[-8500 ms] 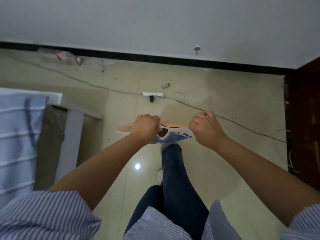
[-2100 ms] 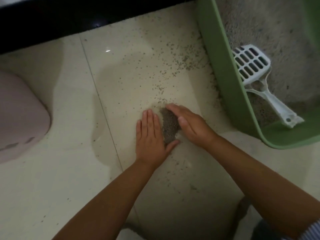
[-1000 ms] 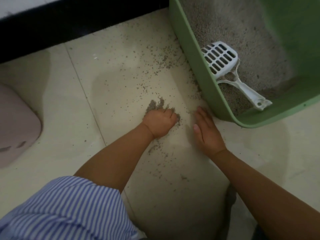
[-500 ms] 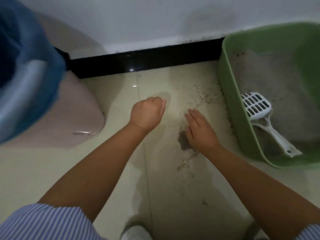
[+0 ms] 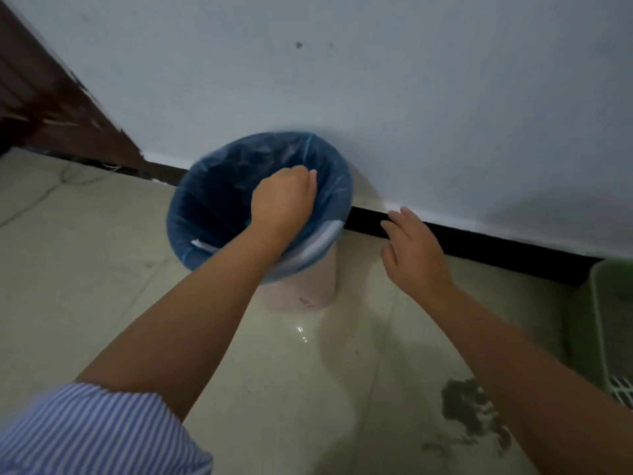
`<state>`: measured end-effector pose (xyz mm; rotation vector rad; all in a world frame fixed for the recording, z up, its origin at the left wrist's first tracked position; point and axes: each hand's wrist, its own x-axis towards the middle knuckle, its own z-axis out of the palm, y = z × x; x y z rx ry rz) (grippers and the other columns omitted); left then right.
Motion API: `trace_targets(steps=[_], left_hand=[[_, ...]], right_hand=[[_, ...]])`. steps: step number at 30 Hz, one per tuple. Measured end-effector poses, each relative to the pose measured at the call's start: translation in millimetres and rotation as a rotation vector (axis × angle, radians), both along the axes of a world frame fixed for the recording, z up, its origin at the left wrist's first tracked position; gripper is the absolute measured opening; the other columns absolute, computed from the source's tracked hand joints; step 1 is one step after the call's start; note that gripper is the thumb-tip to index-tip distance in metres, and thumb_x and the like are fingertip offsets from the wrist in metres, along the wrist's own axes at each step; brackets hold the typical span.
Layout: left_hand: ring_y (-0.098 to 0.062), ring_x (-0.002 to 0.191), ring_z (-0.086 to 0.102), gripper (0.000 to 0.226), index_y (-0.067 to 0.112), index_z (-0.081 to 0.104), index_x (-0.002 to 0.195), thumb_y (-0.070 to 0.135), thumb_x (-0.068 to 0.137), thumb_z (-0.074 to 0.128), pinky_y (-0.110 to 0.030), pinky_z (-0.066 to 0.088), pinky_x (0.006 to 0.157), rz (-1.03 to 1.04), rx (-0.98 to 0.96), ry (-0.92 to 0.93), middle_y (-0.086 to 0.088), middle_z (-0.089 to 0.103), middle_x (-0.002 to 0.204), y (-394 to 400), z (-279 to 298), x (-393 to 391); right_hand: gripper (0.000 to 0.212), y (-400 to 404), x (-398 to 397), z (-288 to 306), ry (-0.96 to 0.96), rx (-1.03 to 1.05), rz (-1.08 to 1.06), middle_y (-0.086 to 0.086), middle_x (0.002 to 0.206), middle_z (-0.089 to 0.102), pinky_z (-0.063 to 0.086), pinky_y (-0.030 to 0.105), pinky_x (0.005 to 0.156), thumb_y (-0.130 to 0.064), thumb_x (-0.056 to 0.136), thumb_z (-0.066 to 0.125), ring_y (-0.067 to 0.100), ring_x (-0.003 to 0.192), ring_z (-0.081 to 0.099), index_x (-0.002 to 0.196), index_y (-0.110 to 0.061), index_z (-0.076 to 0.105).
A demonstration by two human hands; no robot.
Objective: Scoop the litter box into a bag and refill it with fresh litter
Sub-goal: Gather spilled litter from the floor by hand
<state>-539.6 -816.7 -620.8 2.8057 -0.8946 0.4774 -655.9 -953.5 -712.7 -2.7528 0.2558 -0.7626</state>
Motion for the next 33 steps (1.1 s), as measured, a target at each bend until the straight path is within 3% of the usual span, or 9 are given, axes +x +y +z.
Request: trace_targets(steps=[3, 8, 13, 20, 22, 26, 28, 30, 33], left_hand=[[-0.032, 0.079, 0.054, 0.042, 0.006, 0.045, 0.073, 0.028, 0.103, 0.025, -0.030, 0.029, 0.057, 0.083, 0.132, 0.088, -0.017, 0.062, 0.097, 19, -4, 20], [-0.032, 0.107, 0.053, 0.041, 0.007, 0.063, 0.095, 0.029, 0.101, 0.030, -0.037, 0.041, 0.084, 0.125, 0.186, 0.239, -0.010, 0.060, 0.115, 35, -12, 29], [-0.026, 0.141, 0.025, 0.047, 0.010, 0.061, 0.118, 0.033, 0.102, 0.023, -0.046, 0.021, 0.115, 0.148, 0.247, 0.392, -0.004, 0.030, 0.153, 38, -12, 31], [-0.023, 0.146, 0.008, 0.047, 0.005, 0.022, 0.147, 0.022, 0.103, 0.022, -0.035, 0.009, 0.117, -0.078, 0.186, 0.268, -0.010, 0.014, 0.157, -2, -4, 4], [-0.027, 0.145, 0.012, 0.047, 0.004, 0.028, 0.145, 0.024, 0.102, 0.023, -0.038, 0.009, 0.117, -0.207, 0.226, 0.206, -0.012, 0.020, 0.155, -28, -13, -15], [-0.032, 0.131, 0.043, 0.043, 0.004, 0.059, 0.123, 0.020, 0.093, 0.032, -0.045, 0.033, 0.108, -0.524, 0.224, 0.089, -0.017, 0.051, 0.137, -81, -57, -67], [-0.025, 0.145, 0.014, 0.044, 0.011, 0.034, 0.143, 0.021, 0.101, 0.027, -0.040, 0.010, 0.118, -0.583, 0.389, 0.285, -0.009, 0.023, 0.154, -101, -98, -93], [-0.022, 0.147, 0.000, 0.047, 0.015, 0.018, 0.149, 0.025, 0.103, 0.020, -0.037, 0.000, 0.118, -0.601, 0.504, 0.454, -0.004, 0.008, 0.158, -111, -136, -116], [-0.020, 0.146, -0.009, 0.050, 0.016, 0.006, 0.151, 0.029, 0.103, 0.015, -0.034, -0.005, 0.118, -0.622, 0.507, 0.538, -0.003, -0.003, 0.159, -106, -193, -138]], right_hand=[[0.036, 5, 13, 6, -0.066, 0.012, 0.024, 0.024, 0.093, 0.070, 0.052, 0.052, 0.079, -0.011, 0.079, 0.041, 0.042, 0.092, 0.066, 0.091, 0.009, 0.068], [0.038, 7, 23, 4, -0.030, 0.004, 0.028, 0.025, 0.096, 0.068, 0.051, 0.054, 0.080, -0.014, 0.080, 0.041, 0.045, 0.095, 0.064, 0.095, 0.010, 0.066], [0.037, 1, 24, -4, -0.060, -0.005, 0.013, 0.025, 0.095, 0.068, 0.051, 0.054, 0.079, -0.013, 0.079, 0.042, 0.046, 0.094, 0.064, 0.095, 0.011, 0.065], [0.042, -15, 12, -7, 0.074, -0.012, -0.029, 0.027, 0.100, 0.066, 0.050, 0.055, 0.082, -0.016, 0.080, 0.039, 0.047, 0.099, 0.062, 0.101, 0.011, 0.064], [0.044, -28, -7, -18, 0.166, -0.030, -0.077, 0.028, 0.102, 0.067, 0.050, 0.056, 0.081, -0.017, 0.079, 0.039, 0.048, 0.100, 0.061, 0.103, 0.010, 0.064], [0.053, -54, -67, -54, 0.441, 0.013, -0.237, 0.031, 0.107, 0.065, 0.047, 0.063, 0.077, -0.026, 0.081, 0.034, 0.050, 0.100, 0.061, 0.106, 0.011, 0.064], [0.059, -57, -99, -70, 0.579, 0.060, -0.337, 0.029, 0.131, 0.050, 0.039, 0.056, 0.098, -0.033, 0.088, 0.028, 0.046, 0.122, 0.048, 0.126, 0.006, 0.051], [0.064, -51, -134, -92, 0.818, 0.147, -0.382, 0.015, 0.155, 0.014, 0.014, 0.041, 0.117, -0.045, 0.094, 0.017, 0.030, 0.144, 0.012, 0.146, -0.008, 0.019], [0.101, -32, -181, -137, 0.916, 0.281, -0.402, 0.005, 0.156, -0.011, -0.003, 0.037, 0.117, -0.079, 0.069, -0.007, 0.022, 0.144, -0.011, 0.148, -0.017, 0.001]])
